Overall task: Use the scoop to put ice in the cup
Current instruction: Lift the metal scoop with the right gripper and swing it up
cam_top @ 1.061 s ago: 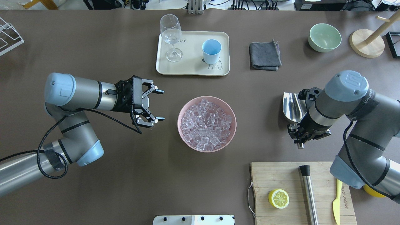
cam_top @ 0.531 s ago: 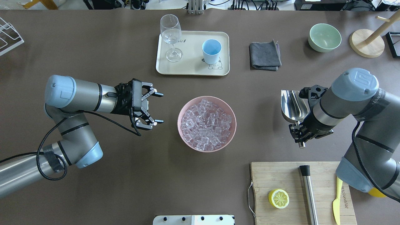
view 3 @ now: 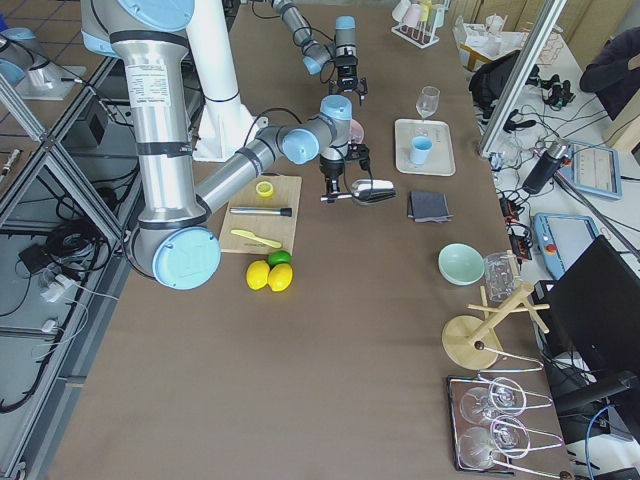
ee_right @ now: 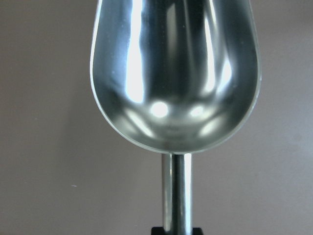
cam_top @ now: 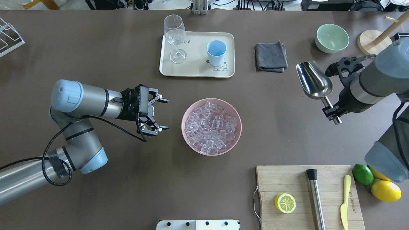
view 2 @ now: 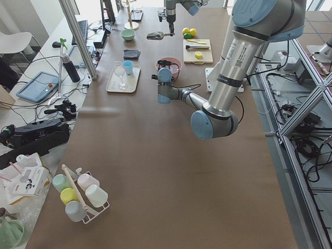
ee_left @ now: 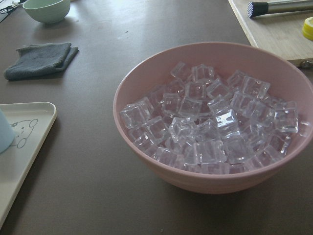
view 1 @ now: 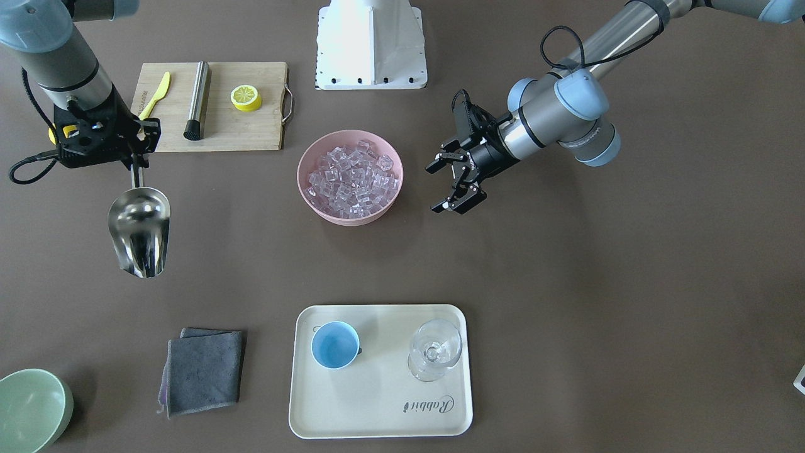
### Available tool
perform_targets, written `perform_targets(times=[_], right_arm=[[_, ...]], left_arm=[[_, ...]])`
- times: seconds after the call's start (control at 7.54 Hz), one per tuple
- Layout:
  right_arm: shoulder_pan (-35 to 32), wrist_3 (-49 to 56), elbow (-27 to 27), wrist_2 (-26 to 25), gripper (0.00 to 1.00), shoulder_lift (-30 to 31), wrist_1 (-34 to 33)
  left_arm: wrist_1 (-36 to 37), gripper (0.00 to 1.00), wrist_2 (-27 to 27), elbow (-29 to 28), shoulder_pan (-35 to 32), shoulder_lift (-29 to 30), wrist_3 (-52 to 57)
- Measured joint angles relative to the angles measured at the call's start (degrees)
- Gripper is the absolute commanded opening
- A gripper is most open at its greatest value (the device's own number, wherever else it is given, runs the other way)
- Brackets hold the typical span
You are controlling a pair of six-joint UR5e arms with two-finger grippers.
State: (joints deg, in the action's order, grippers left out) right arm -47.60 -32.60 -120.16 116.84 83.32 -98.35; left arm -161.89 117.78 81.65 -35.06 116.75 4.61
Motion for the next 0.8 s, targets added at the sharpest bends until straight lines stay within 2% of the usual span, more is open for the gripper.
perform_targets(times=[0.13,0.27,0.53,0.8], right_arm=[[-3.24,10.31,0.05,-0.98,0.0,-1.79,-5.22],[-5.38,15.83,-0.56,-1.22,0.0,-3.25,-9.68],[-6.74,24.28,-1.94,-1.18,0.0,-4.5,-16.54],[-6.89,39.63,-2.05,-0.33,0.0,-7.23,-23.89]], left_arm=[[-0.04,0.98,0.07,-0.29,0.54,0.2,-0.03],[-0.07,0.98,0.31,-0.4,0.87,0.22,-0.03],[0.04,0.98,2.8,-0.96,1.62,0.29,0.02],[0.16,0.98,3.31,-1.38,1.94,0.36,-0.09]])
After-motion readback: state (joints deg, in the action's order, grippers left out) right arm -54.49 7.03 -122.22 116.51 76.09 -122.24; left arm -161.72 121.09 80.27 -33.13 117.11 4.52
